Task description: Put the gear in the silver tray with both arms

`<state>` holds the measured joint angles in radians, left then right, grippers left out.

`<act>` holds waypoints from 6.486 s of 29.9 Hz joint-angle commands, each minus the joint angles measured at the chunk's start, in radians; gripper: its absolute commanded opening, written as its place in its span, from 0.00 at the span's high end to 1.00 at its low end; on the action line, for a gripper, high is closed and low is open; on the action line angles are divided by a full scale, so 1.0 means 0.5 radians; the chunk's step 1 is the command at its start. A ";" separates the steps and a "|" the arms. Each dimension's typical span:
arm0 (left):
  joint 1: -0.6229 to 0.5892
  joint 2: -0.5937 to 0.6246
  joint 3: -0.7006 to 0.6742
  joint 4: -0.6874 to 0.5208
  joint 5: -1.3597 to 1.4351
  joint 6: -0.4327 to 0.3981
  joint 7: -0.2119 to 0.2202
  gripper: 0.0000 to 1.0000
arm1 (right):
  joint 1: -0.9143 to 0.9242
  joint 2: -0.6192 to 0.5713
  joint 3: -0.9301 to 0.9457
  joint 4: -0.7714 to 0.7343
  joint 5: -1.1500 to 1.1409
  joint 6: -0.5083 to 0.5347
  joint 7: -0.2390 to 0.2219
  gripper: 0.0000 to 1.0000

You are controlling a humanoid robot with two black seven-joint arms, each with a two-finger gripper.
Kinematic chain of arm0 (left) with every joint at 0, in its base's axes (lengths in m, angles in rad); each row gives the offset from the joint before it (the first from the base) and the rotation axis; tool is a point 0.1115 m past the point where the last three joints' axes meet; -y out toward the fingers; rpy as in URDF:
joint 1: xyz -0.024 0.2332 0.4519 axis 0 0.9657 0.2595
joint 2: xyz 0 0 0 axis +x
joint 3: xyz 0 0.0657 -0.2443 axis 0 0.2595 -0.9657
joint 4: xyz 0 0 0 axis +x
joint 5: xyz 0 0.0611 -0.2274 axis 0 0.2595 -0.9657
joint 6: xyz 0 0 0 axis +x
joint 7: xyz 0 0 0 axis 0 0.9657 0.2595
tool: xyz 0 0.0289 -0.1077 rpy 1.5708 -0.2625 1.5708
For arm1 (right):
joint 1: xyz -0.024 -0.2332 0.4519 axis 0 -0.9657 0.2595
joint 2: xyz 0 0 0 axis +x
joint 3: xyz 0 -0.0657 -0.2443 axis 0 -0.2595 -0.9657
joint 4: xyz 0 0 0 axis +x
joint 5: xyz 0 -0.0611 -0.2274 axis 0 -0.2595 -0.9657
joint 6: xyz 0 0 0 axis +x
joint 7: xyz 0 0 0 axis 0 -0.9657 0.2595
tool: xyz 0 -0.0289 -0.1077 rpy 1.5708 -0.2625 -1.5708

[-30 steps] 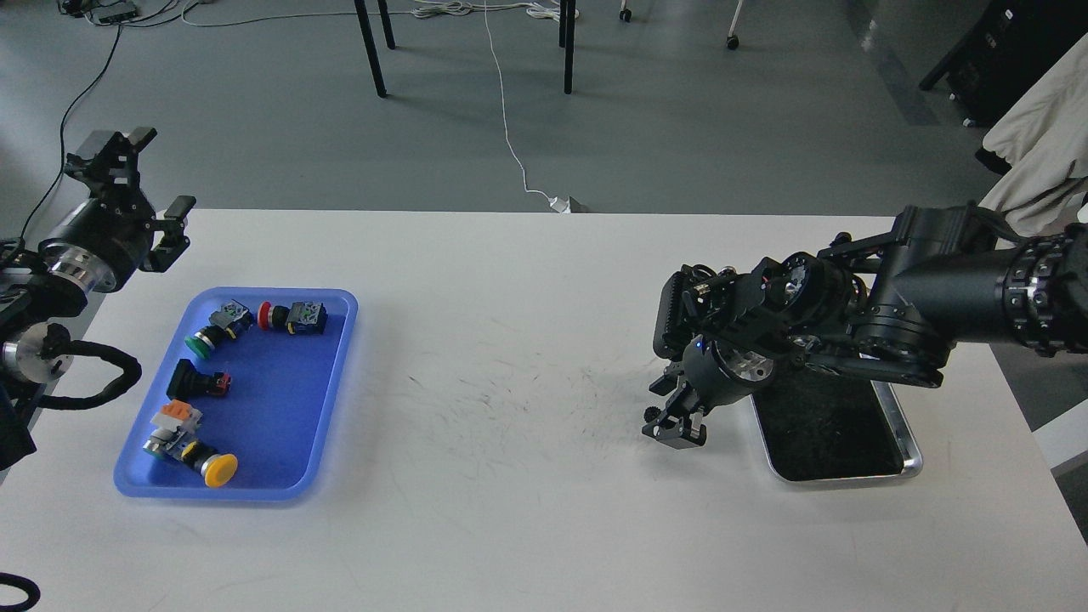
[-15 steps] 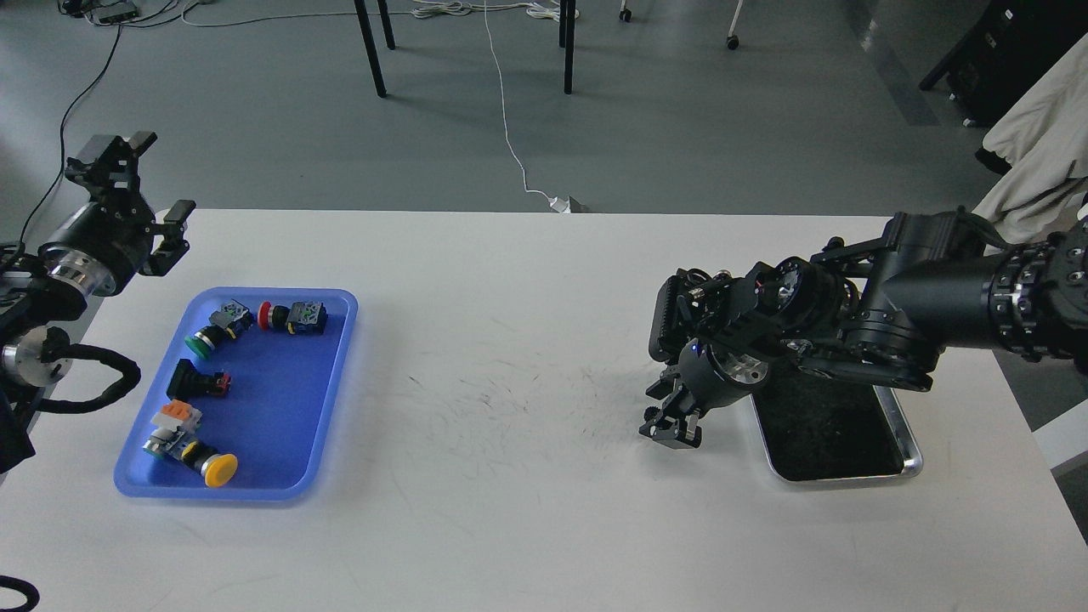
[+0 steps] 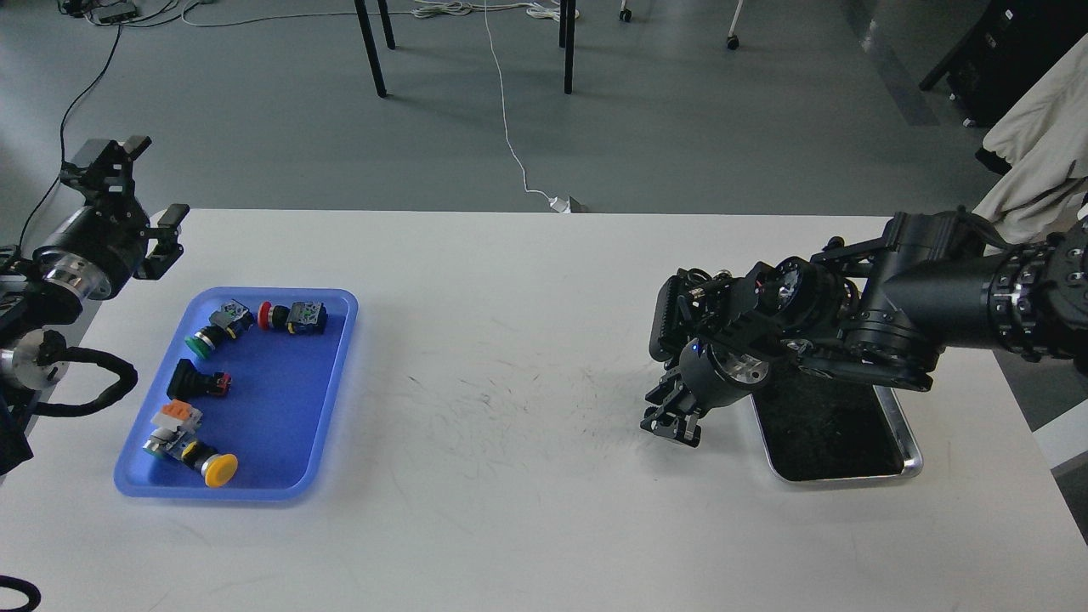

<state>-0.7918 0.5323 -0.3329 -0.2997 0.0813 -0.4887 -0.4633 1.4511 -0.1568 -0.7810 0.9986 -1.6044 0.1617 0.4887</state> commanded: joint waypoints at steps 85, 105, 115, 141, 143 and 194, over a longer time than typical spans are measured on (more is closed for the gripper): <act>0.022 -0.083 0.012 0.004 0.003 0.000 0.000 0.01 | -0.031 -0.849 0.000 0.215 -0.135 0.066 0.000 0.57; 0.016 -0.037 0.028 -0.005 0.015 0.000 0.086 0.01 | -0.034 -1.042 0.405 0.007 0.686 0.072 0.000 0.15; -0.033 -0.046 -0.012 0.004 0.000 0.000 0.104 0.01 | -0.266 -1.073 0.632 -0.291 1.533 0.042 0.000 0.04; -0.236 -0.221 -0.156 0.038 -0.120 0.000 0.525 0.01 | -0.798 -0.671 1.488 -0.758 2.754 0.011 0.000 0.01; -0.236 -0.239 -0.178 0.038 -0.135 0.000 0.531 0.01 | -0.801 -0.665 1.510 -0.758 2.923 0.011 0.000 0.01; -0.208 -0.316 -0.362 0.050 -0.264 0.000 0.647 0.01 | -1.058 -0.456 2.366 -0.653 3.488 -0.207 -0.198 0.01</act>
<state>-0.8992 0.3761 -0.5141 -0.2751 -0.0457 -0.4887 -0.1395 0.9223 -0.3856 0.3978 0.6710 0.1400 0.0581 0.3885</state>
